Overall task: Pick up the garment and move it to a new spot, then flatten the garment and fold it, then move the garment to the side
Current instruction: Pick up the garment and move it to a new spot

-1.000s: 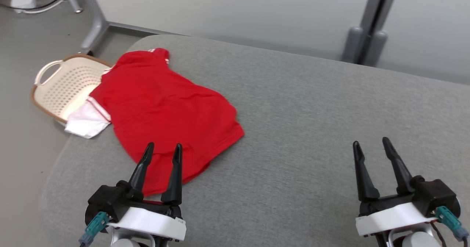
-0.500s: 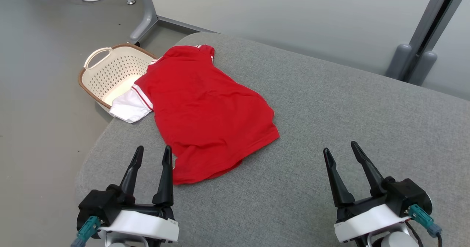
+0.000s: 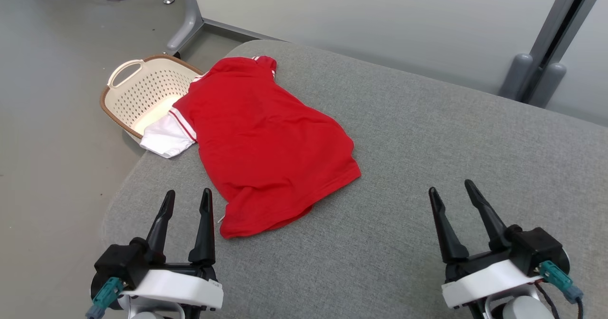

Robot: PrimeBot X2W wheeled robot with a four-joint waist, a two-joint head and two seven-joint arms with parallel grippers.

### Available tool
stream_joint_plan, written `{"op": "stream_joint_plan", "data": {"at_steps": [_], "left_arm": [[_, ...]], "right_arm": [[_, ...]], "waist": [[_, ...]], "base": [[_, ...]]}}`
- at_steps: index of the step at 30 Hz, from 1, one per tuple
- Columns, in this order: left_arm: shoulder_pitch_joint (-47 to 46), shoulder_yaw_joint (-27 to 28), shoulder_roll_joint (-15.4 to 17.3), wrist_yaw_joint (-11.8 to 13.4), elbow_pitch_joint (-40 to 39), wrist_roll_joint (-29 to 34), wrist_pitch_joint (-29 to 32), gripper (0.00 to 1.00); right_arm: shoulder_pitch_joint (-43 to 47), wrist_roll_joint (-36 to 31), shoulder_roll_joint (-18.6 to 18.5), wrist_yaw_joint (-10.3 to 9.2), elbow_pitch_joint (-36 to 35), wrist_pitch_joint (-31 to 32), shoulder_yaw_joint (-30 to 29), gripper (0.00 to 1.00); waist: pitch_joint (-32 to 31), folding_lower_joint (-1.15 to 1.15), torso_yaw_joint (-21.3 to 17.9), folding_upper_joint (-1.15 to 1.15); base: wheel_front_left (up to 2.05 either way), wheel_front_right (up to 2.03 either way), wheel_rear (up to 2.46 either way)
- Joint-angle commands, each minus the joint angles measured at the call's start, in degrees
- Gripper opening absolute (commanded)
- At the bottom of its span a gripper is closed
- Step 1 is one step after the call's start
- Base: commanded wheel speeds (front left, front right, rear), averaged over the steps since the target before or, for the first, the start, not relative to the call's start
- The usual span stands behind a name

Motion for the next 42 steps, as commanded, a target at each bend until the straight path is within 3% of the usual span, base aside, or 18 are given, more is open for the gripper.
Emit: {"op": "stream_joint_plan", "data": {"at_steps": [1, 8, 12, 19, 28, 33, 42], "left_arm": [[-1.4, 0.8, 0.2, -0.5, 0.5, 0.3, -0.1, 1.0], [-7.2, 5.2, 0.6, -4.3, 8.1, -1.0, -0.1, 1.0], [-13.8, 5.9, 3.4, -5.7, 13.9, -1.4, 0.1, 1.0], [-25.2, 4.8, 9.9, -6.5, 25.4, -6.7, 8.3, 1.0], [-33.4, -4.9, 15.9, -6.5, 34.7, -15.8, 21.8, 1.0], [-35.5, -8.3, 18.0, -6.5, 36.9, -18.6, 25.2, 1.0], [-37.4, -14.7, 17.7, -6.6, 41.1, -22.9, 27.6, 1.0]], "right_arm": [[0.6, -0.3, -0.6, -0.01, -0.3, -0.3, -1.1, 1.0], [-0.9, -1.7, -2.6, -0.01, -2.2, -0.3, -5.6, 1.0], [-2.1, -2.2, -4.4, -0.01, -3.2, -0.3, -7.8, 1.0], [-4.9, -3.0, -7.2, -0.01, -4.8, -0.3, -10.6, 1.0], [-7.6, -3.7, -8.5, -0.01, -6.4, -0.3, -11.3, 1.0], [-7.9, -4.1, -8.4, -0.01, -6.4, -0.3, -10.7, 1.0], [-8.3, -4.8, -8.3, -0.01, -5.8, -0.3, -9.3, 1.0]], "waist": [[0.5, 0.0, 0.0, 0.0], [5.0, 0.0, -2.5, 0.0], [8.5, 0.0, -4.1, 0.0], [14.1, 0.0, -7.1, 0.0], [19.8, 0.0, -10.9, 0.0], [21.3, 0.0, -12.0, 0.0], [22.3, 0.0, -13.3, 0.0]], "base": [[0.0, 0.0, 0.0], [0.0, 0.0, 0.0], [0.0, 0.0, 0.0], [0.0, 0.0, 0.0], [0.0, 0.0, 0.0], [0.0, 0.0, 0.0], [0.0, 0.0, 0.0]]}}
